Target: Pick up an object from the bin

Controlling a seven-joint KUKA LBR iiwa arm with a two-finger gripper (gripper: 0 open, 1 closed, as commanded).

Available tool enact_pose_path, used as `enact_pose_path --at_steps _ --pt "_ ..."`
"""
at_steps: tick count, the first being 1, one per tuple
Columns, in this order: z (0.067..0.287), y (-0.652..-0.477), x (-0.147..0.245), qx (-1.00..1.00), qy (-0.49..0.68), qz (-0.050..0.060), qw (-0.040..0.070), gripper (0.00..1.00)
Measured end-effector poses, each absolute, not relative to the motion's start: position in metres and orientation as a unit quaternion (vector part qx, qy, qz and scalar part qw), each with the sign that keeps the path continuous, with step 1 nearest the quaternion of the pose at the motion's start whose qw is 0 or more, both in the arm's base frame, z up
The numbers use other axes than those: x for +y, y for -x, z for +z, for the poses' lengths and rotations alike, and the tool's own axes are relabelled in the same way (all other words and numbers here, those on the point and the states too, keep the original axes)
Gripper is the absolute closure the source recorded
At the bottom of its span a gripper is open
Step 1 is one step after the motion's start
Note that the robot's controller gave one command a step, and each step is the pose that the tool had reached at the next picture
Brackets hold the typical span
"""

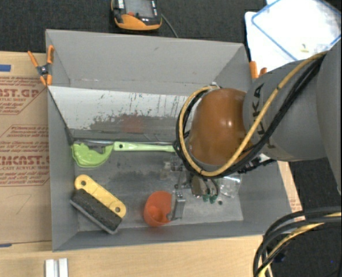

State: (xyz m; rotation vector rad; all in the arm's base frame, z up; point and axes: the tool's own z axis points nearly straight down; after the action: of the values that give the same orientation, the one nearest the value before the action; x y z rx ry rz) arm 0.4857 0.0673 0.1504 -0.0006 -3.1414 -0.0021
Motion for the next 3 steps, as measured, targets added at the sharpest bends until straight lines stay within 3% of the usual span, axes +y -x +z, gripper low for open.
enact_pose_path --at_steps 1,2,3 --pt "0.150 -0.486 0.067 -1.000 0.000 -0.001 0.000 0.00" --pt "0.067 -0.503 0.081 -1.000 0.030 -0.001 0.001 0.00" --pt "0.071 -0.495 0.064 -0.998 0.060 -0.003 -0.006 1.00"
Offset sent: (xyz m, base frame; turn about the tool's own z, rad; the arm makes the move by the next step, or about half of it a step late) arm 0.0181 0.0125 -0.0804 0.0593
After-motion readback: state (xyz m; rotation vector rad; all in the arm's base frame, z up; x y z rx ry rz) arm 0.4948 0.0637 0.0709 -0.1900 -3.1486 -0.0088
